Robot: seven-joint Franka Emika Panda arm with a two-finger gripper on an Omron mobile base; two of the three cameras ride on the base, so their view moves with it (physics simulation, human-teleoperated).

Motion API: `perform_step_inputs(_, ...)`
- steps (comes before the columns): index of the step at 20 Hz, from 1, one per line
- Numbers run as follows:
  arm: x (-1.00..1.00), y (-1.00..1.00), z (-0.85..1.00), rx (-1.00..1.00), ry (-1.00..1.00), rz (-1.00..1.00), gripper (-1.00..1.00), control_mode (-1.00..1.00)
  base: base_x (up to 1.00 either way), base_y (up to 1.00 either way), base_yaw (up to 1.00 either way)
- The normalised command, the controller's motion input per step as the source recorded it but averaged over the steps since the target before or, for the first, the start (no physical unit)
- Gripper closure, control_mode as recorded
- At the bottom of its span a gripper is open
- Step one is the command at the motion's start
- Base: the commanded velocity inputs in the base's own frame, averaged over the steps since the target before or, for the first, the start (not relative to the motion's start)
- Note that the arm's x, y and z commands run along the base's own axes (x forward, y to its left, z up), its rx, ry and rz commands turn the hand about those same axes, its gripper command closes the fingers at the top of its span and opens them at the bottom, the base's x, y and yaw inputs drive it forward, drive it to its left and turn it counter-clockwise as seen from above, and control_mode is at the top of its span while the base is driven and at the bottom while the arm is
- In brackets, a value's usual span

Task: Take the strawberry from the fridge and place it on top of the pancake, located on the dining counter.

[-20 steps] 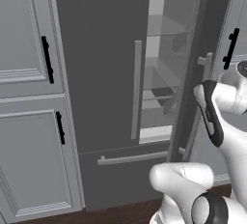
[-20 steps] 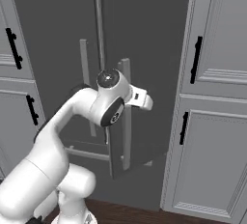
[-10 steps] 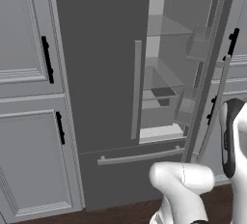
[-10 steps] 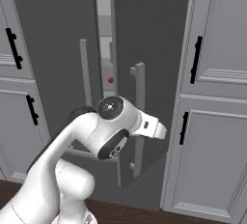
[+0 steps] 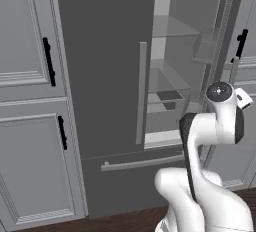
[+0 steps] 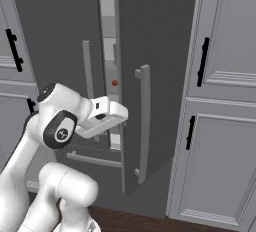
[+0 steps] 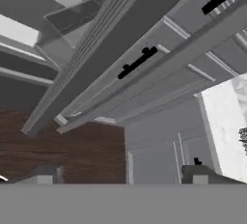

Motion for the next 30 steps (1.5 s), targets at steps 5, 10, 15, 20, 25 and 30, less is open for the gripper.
perform_step_inputs(5,0.77,0.27,0.00,-0.52,0.65,0.15,-1.00,-1.00,0.00,0.00,0.00)
perform_step_inputs(10,0.78,0.32,0.12,-0.51,0.54,0.14,-1.00,-1.00,0.00,0.00,0.00)
perform_step_inputs(15,0.61,0.07,0.18,-0.28,0.46,0.09,-1.00,-1.00,0.00,0.00,0.00)
perform_step_inputs(20,0.90,-0.15,0.13,-0.15,0.56,0.10,-1.00,-1.00,0.00,0.00,0.00)
perform_step_inputs(25,0.28,-0.38,0.00,-0.07,0.50,0.01,-1.00,-1.00,0.00,0.00,0.00)
perform_step_inputs(30,-0.44,-0.85,0.00,-0.02,0.45,-0.11,-1.00,-1.00,0.00,0.00,0.00)
